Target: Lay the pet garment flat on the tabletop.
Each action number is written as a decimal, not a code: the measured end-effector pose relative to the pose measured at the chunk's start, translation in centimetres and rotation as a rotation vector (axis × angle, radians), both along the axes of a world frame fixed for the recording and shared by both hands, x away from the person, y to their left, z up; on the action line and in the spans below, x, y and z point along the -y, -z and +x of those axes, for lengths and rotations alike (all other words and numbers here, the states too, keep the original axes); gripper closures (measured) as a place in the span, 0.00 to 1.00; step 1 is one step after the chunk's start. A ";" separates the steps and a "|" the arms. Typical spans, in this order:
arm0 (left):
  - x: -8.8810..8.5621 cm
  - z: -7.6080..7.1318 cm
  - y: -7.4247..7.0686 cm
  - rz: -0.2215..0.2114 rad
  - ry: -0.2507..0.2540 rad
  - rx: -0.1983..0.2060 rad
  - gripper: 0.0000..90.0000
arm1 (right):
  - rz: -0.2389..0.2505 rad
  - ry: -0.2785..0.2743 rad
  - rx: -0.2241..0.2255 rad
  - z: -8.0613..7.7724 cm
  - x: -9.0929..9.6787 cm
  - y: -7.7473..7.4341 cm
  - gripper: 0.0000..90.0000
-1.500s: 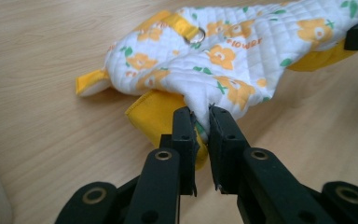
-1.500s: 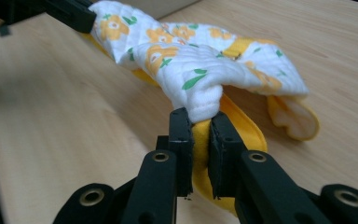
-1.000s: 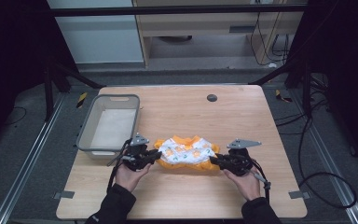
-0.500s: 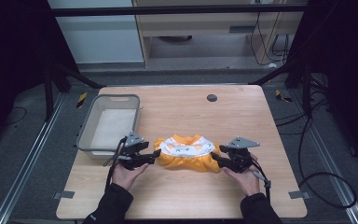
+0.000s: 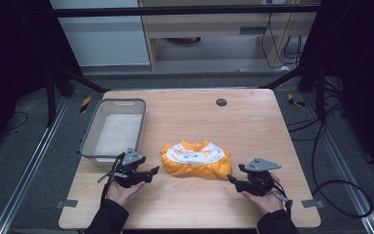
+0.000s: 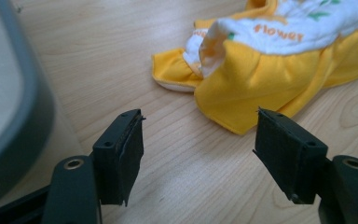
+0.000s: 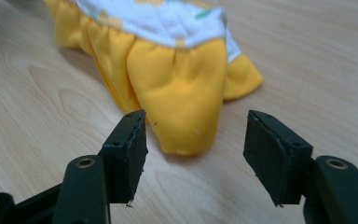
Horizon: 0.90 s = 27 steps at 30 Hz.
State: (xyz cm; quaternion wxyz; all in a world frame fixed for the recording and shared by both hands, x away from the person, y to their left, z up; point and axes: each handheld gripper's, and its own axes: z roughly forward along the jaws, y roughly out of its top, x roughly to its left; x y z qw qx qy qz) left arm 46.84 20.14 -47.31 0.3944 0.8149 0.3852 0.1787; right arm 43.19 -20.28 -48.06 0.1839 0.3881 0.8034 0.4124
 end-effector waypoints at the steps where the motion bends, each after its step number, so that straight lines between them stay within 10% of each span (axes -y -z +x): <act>1: 0.7 0.3 0.6 0.026 0.014 -0.007 0.38 | -0.016 0.003 -0.014 0.3 -0.1 0.5 0.44; 9: 2.9 1.4 1.7 0.039 0.067 0.023 0.47 | -0.032 -0.003 -0.066 1.9 -0.7 1.6 0.54; 14: 3.3 1.4 1.7 0.038 0.100 0.044 0.78 | -0.028 -0.013 -0.074 2.2 -0.9 1.5 0.73; 17: 3.1 1.5 1.3 0.009 0.091 -0.019 0.94 | -0.026 -0.029 -0.100 2.2 -0.9 1.2 0.94; 27: 1.7 -1.4 -2.5 -0.093 0.139 -0.085 0.97 | 0.094 -0.084 -0.035 -0.2 0.2 -2.8 0.97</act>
